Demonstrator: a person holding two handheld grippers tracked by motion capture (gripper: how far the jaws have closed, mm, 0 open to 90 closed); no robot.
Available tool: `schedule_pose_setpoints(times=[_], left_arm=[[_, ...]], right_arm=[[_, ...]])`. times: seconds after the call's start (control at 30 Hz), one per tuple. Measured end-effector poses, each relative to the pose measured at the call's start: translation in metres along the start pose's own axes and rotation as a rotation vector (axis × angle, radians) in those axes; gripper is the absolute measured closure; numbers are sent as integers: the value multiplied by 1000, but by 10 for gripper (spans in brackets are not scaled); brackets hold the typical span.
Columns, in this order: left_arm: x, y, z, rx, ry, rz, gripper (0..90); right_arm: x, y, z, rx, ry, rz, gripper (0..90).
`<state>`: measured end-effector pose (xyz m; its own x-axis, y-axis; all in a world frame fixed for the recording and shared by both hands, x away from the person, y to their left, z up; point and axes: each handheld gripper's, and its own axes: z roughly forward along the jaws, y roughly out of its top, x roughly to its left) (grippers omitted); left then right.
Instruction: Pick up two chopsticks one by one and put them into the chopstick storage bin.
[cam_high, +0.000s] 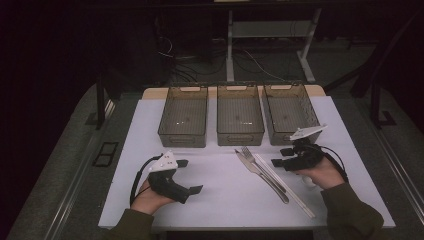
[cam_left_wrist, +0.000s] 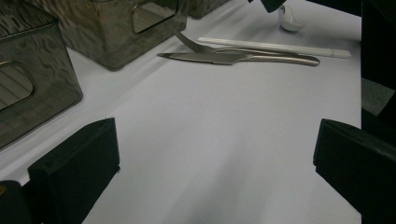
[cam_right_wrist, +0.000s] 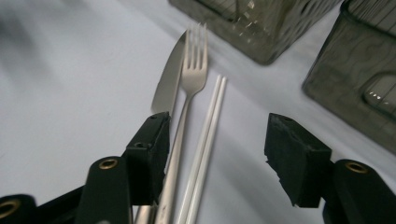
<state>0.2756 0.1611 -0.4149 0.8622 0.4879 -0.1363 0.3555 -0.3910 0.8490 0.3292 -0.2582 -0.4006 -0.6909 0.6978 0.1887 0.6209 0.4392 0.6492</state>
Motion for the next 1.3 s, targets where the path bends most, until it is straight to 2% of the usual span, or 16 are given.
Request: schedule_pose_setpoints(times=[0.1,0.17,0.27,0.3,0.43,0.63,0.8,0.9,1.03,1.3], left_arm=[[0,0,0,2,0,-1,0],[0,-1,0,0,1,-1,0],[0,-1,0,2,1,0,0],[-1,-1,0,1,1,-1,0],[0,-1,-1,4,1,6,0],[-1,-1,-1,5,2,5,0],[-1,-1,-1,6,3,5,0],[-1,-1,-1,6,3,6,0],[-1,-1,-1,9,2,6,0],[-1,-1,-1,10,1,7,0]], right_arm=[[2,-6,-7,3,2,4,418],[3,-11,-11,7,22,-6,435],[5,-15,-15,23,17,-5,440],[7,-20,-20,31,16,-18,475],[13,-28,-28,44,8,-17,510],[20,-40,-32,69,25,-34,582],[25,-48,-29,115,24,-36,653],[25,-55,-26,165,18,-42,723],[26,-60,-22,203,13,-41,756],[26,-63,-18,245,-14,-49,781]])
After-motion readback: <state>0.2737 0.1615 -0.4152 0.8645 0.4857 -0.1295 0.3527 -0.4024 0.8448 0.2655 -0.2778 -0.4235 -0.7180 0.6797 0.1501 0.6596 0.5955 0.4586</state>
